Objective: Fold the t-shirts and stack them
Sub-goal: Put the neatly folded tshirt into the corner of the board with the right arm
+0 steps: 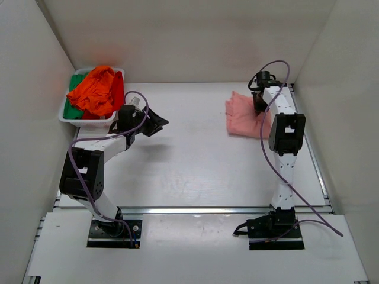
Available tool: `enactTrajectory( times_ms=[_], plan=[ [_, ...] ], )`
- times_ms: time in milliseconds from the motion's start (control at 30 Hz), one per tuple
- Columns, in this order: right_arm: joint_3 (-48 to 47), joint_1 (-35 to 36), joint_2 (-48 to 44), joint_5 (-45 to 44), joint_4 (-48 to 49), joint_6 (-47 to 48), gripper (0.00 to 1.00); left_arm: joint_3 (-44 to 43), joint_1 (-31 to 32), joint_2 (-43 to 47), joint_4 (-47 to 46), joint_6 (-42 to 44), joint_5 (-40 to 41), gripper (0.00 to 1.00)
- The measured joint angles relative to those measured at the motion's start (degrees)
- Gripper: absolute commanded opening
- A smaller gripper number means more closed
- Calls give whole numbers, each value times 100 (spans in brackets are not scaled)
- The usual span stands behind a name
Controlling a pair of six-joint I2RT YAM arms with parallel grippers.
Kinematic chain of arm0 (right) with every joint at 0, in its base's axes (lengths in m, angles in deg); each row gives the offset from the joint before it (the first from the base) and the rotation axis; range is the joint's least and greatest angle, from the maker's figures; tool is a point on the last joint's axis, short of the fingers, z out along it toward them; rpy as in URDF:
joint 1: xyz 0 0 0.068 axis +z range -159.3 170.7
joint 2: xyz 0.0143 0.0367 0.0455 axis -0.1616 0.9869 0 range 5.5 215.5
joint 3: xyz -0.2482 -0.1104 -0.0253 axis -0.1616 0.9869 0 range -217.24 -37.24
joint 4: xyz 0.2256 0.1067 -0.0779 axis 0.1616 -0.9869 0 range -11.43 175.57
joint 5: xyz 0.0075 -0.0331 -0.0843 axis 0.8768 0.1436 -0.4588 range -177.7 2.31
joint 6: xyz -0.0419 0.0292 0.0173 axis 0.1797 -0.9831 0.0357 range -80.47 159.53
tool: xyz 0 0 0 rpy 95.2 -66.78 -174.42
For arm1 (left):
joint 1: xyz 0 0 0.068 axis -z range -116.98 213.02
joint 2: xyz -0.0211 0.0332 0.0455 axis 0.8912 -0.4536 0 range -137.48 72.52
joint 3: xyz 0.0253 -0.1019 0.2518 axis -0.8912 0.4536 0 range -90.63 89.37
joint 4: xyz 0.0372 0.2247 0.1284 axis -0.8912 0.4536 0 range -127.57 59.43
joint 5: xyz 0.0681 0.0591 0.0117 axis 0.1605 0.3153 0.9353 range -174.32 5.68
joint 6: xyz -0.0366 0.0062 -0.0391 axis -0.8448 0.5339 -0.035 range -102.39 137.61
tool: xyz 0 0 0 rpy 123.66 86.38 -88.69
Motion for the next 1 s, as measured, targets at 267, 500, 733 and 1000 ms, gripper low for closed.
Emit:
enactTrajectory(
  times_ms=[267,500,733,1000],
  plan=[
    [-376,-835,444,-1025,848,1082,0,295,90,170,170,68,-136,61],
    [-2,-1259,472,-916,2223,1873,1,376,205,339,350,116,-240,61],
    [-66,-1429,695,-367,3058,2068,28,378,243,595,632,227,-306,61],
    [-59,-1497,682,-92,3709,2081,100,391,363,614,1062,411,-205,97]
  ],
)
